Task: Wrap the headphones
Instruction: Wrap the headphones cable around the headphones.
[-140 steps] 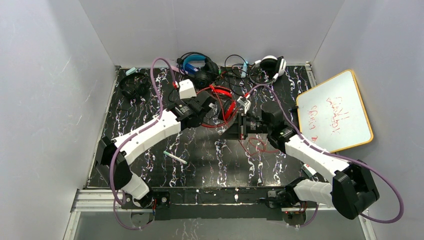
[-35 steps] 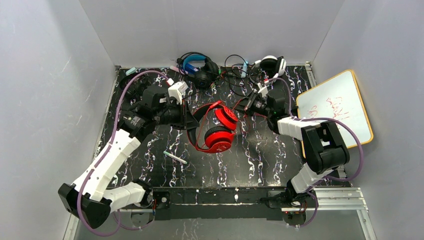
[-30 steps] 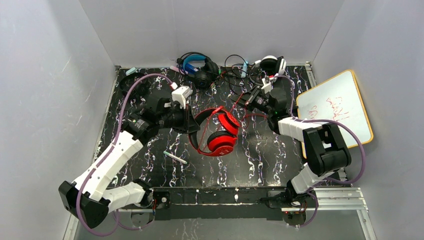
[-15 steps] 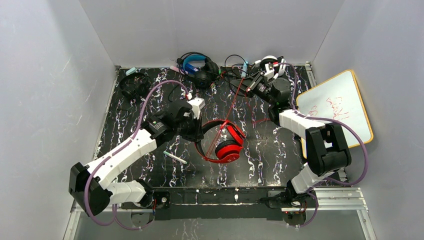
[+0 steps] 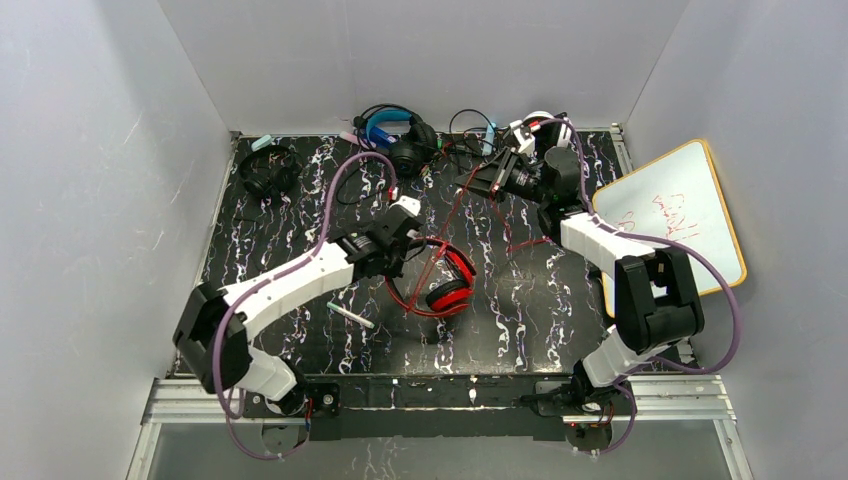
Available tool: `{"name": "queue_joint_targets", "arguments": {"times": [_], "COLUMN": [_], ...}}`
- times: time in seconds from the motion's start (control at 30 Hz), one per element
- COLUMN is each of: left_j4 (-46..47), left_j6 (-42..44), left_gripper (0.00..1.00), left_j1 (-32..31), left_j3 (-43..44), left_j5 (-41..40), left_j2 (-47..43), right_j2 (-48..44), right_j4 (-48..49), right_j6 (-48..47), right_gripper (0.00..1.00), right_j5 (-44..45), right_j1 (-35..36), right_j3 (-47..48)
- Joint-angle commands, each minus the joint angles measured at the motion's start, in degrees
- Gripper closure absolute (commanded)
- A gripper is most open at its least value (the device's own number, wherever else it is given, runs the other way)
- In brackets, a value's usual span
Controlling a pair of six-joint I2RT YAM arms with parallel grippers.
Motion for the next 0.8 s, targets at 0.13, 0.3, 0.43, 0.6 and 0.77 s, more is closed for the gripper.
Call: {"name": "queue_joint_targets", "arguments": {"times": [0.13, 0.3, 0.43, 0.6, 0.77], "left_j4": [-10.6, -14.9, -23.9, -26.5, -21.2], "left_j6": [-11.6, -21.7, -32.9, -38.6, -36.9], "left_gripper": [1.0, 1.0, 1.0, 1.0, 1.0], "left_j1": [-0.7, -0.7, -0.6, 2.3, 8.4], "left_j3": [9.6, 15.4, 22.9, 30.6, 35.3], "left_j5": [-27.2, -37.2, -41.6, -38.9, -30.7], "left_j2": [8.1, 15.2, 22.1, 27.8, 28.9], "right_j2": [-8.6, -11.2, -13.8, -17.8, -21.6], "right_j4": [-11.7, -12.1, -14.4, -19.5, -23.9], "right_j6": [-7.0, -5.0, -5.9, -8.2, -10.0], "right_gripper": [0.99, 0.99, 0.99, 0.99, 0.99], "right_j5": [-3.5, -4.5, -3.1, -1.5, 0.1], "right_j1": [0.9, 3.7, 6.0, 8.4, 10.4], "right_j3": [2.1, 0.3, -0.7, -2.4, -4.8]}}
